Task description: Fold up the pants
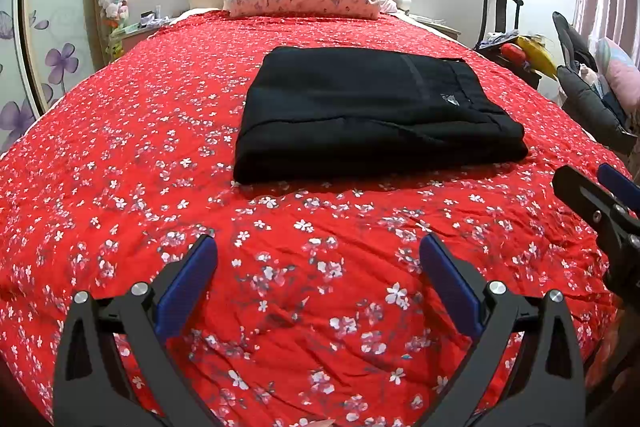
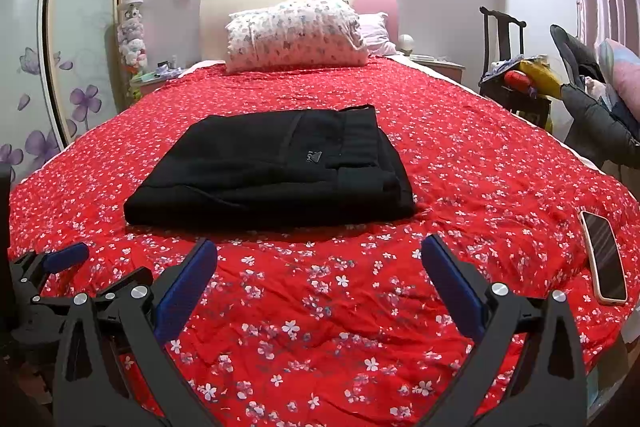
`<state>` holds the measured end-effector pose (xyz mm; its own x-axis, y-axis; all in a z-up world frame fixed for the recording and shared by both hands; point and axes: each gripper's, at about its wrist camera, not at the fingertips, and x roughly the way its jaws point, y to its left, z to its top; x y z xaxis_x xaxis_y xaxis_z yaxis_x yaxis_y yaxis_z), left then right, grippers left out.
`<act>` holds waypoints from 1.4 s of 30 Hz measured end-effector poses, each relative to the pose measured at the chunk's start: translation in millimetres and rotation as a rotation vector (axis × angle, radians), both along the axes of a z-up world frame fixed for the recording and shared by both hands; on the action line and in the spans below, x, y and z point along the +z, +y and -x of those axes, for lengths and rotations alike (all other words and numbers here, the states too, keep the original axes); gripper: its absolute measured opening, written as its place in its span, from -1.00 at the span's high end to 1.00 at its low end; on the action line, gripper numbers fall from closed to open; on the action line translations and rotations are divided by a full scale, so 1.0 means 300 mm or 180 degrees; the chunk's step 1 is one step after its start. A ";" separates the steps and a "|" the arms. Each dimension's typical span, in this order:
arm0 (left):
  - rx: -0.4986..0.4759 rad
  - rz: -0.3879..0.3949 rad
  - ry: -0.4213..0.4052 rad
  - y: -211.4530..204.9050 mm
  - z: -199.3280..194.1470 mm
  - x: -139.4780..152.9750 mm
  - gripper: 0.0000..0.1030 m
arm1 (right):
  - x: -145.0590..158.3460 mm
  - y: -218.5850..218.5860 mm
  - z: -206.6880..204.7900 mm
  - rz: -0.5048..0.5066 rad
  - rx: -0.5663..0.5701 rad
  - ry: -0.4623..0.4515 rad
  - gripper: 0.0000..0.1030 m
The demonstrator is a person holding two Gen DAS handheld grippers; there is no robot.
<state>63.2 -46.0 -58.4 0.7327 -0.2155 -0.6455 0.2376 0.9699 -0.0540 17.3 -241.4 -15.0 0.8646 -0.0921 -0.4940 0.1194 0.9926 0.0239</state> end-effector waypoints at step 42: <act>0.0000 0.0016 0.0022 0.007 -0.004 -0.013 -0.96 | -0.016 -0.019 -0.012 -0.0047 -0.0008 0.0019 -0.97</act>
